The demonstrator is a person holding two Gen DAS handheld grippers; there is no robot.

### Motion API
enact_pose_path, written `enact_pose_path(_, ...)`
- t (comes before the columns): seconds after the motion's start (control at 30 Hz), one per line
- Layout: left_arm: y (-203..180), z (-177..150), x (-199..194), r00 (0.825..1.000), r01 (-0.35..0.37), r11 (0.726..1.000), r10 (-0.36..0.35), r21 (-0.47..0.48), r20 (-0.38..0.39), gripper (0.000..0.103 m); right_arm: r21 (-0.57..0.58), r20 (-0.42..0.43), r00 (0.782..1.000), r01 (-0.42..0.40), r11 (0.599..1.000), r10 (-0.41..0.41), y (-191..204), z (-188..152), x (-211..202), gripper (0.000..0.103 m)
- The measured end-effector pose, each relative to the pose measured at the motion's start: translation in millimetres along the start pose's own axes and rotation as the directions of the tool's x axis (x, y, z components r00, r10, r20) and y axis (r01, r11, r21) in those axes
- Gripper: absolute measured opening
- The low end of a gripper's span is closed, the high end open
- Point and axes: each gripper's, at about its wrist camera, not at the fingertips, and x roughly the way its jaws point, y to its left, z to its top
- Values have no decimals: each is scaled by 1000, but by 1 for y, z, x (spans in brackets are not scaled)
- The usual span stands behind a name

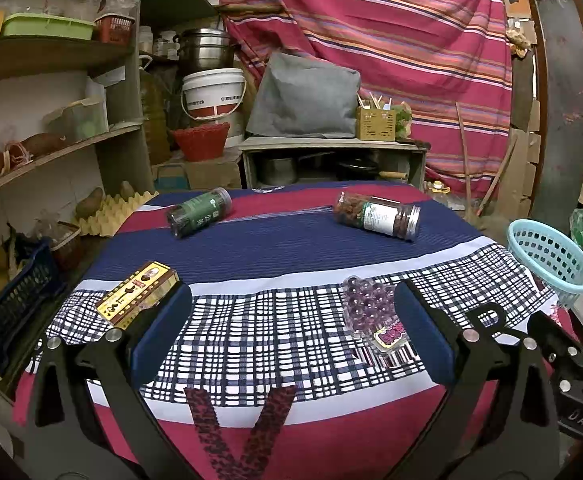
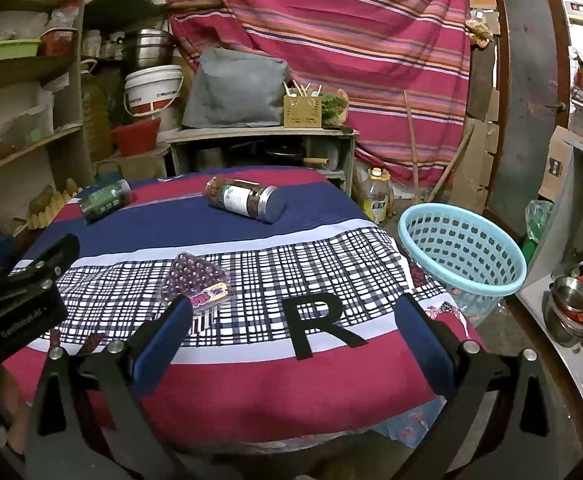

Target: Collect trash

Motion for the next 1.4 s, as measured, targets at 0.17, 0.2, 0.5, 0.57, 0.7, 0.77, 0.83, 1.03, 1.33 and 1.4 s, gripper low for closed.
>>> enact_pose_path(0.17, 2, -1, 0, 1000, -6, 1000, 6, -6, 6, 98, -4, 8, 1000, -10, 1000, 10, 3, 3, -1, 99)
enact_pose_path(0.2, 2, -1, -1, 1000, -6, 1000, 6, -8, 6, 98, -6, 8, 1000, -11, 1000, 11, 4, 4, -1, 99)
enact_pose_path(0.5, 3, -3, -2, 1000, -15, 1000, 15, -13, 7, 98, -10, 16, 1000, -12, 1000, 12, 7, 7, 0, 99)
enact_pose_path(0.57, 3, -3, -3, 1000, -16, 1000, 16, -14, 5, 98, -9, 18, 1000, -11, 1000, 11, 8, 8, -1, 99)
enact_pose_path(0.7, 3, -3, -3, 1000, -16, 1000, 16, -14, 5, 98, -9, 20, 1000, -9, 1000, 9, 7, 8, -1, 99)
enact_pose_path(0.77, 4, -2, -3, 1000, -17, 1000, 17, -13, 7, 98, -6, 19, 1000, -9, 1000, 9, 7, 8, -1, 99)
enact_pose_path(0.83, 3, -2, -3, 1000, -16, 1000, 16, -13, 7, 98, -6, 20, 1000, -8, 1000, 9, 7, 8, -2, 99)
enact_pose_path(1.03, 4, -2, -3, 1000, -17, 1000, 17, -13, 6, 98, -6, 21, 1000, -9, 1000, 9, 6, 8, -1, 99)
enact_pose_path(1.33, 4, -2, -2, 1000, -17, 1000, 17, -12, 5, 98, -5, 23, 1000, -7, 1000, 7, 6, 9, -2, 99)
enact_pose_path(1.4, 4, -3, -3, 1000, -16, 1000, 17, -14, 7, 98, -4, 23, 1000, -7, 1000, 7, 5, 10, -1, 99)
